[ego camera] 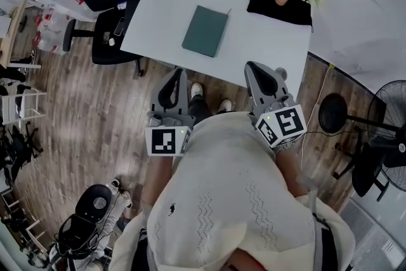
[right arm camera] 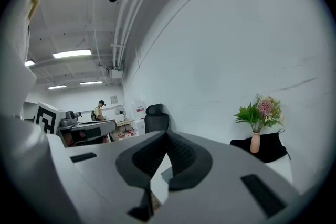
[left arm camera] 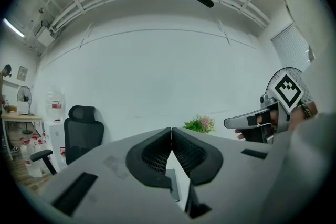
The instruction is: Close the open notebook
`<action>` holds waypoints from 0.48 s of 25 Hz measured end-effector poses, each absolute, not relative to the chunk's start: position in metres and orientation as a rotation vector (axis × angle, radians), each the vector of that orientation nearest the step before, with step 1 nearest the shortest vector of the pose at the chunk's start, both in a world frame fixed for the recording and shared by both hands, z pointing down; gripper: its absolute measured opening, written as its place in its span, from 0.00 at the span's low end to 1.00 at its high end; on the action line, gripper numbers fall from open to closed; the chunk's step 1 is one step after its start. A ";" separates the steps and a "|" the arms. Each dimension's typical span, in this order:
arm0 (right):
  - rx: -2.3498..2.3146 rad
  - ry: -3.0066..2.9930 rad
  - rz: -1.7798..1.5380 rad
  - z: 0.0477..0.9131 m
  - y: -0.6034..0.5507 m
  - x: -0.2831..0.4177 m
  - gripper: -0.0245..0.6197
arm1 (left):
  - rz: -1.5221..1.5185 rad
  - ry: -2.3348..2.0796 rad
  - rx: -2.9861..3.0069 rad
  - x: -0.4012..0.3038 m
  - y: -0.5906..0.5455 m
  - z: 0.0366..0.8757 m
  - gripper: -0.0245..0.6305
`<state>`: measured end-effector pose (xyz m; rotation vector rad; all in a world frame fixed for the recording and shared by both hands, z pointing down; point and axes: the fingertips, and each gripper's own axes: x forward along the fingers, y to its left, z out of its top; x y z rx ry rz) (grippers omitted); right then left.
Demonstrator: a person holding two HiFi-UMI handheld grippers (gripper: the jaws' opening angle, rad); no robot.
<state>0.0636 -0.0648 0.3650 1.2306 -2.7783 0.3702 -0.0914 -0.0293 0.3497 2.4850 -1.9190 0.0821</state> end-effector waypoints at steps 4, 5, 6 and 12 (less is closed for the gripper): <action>1.240 -2.780 0.370 0.365 -0.065 0.064 0.04 | 0.093 -1.912 2.469 -0.090 -0.029 0.353 0.06; 1.243 -2.782 0.367 0.364 -0.065 0.064 0.04 | 0.095 -1.914 2.467 -0.090 -0.029 0.353 0.06; 1.244 -2.786 0.364 0.363 -0.065 0.064 0.04 | 0.096 -1.917 2.466 -0.091 -0.029 0.353 0.06; 1.217 -2.799 0.340 0.363 -0.062 0.058 0.04 | 0.092 -1.929 2.473 -0.094 -0.029 0.353 0.06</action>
